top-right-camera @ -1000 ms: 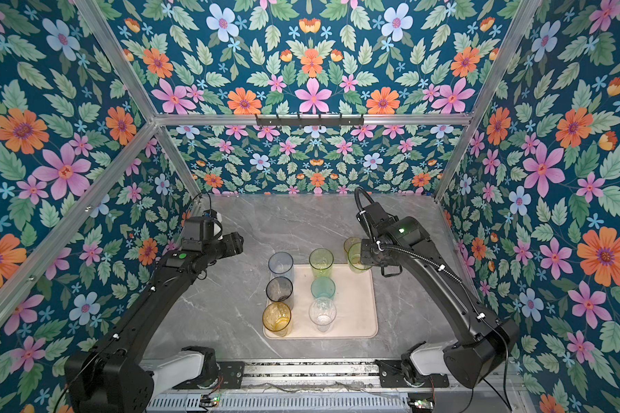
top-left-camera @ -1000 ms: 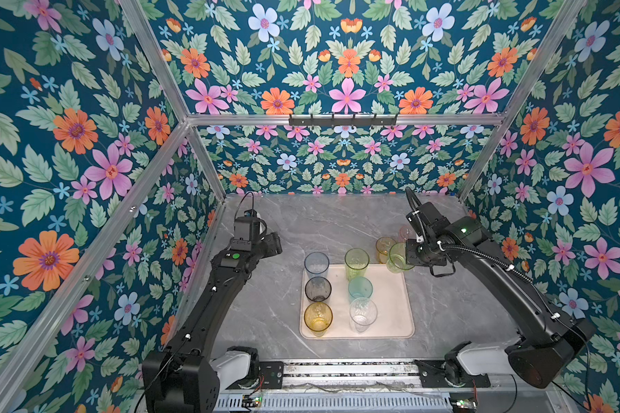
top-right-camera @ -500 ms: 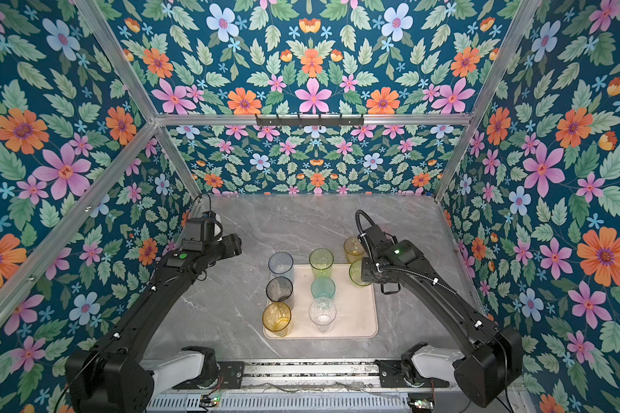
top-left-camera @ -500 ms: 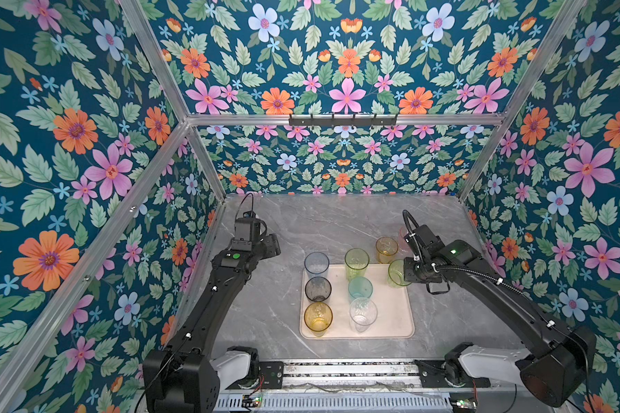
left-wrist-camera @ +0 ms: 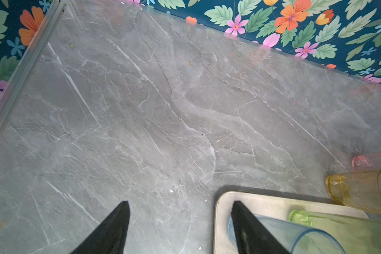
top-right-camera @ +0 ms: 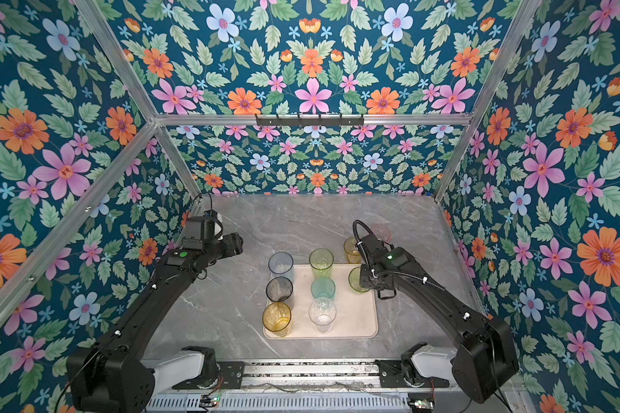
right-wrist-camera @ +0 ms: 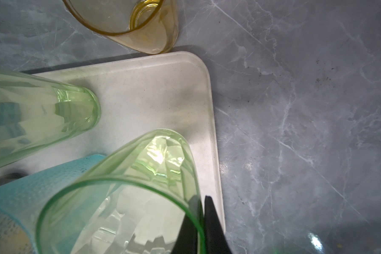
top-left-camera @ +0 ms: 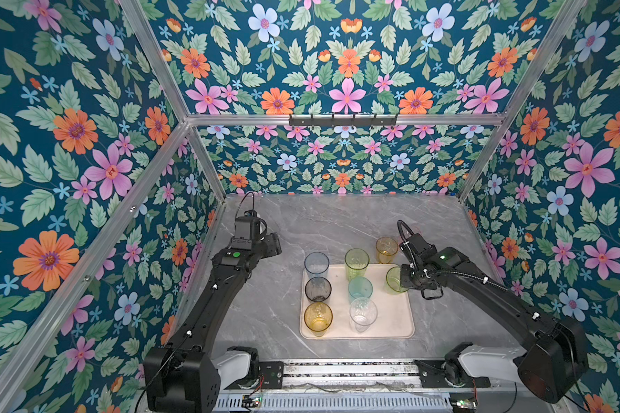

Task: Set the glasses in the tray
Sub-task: 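Lower the green glass onto the tray corner nearest the amber glass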

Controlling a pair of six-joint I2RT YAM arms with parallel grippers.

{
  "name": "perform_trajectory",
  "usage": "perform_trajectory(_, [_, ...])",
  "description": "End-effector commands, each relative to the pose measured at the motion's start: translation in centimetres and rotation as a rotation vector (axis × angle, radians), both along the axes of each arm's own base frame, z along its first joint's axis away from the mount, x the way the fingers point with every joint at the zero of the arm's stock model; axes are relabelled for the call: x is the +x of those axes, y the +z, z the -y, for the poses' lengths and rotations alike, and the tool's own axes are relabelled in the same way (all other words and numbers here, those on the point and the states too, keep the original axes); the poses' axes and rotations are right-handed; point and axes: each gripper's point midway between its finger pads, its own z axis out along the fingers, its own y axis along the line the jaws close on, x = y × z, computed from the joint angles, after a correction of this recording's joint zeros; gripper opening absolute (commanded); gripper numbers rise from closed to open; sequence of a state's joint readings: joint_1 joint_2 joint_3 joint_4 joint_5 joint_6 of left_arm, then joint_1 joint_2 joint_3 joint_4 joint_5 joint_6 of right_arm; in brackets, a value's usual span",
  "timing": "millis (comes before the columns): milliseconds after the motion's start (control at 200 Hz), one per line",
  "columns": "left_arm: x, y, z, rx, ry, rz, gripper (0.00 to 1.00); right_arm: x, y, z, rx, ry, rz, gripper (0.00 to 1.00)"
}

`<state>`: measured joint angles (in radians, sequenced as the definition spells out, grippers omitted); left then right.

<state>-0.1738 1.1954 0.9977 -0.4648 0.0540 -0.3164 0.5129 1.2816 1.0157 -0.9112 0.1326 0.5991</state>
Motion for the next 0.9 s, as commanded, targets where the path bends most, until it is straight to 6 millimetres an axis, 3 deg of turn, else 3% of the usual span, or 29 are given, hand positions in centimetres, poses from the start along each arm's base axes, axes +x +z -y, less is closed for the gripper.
perform_trajectory(0, [0.2,0.2,0.2,-0.015,-0.015,0.002,0.76,0.5,-0.4,-0.4,0.018,-0.023,0.009,0.00])
perform_trajectory(490, [0.1,0.0,0.9,-0.052,-0.031,0.000,0.77,1.8,-2.4,-1.1,-0.020,-0.013,-0.045,0.00])
perform_trajectory(895, [0.0,0.0,1.0,-0.058,-0.038,-0.002,0.77,2.7,-3.0,-1.5,-0.028,-0.015,-0.053,0.00])
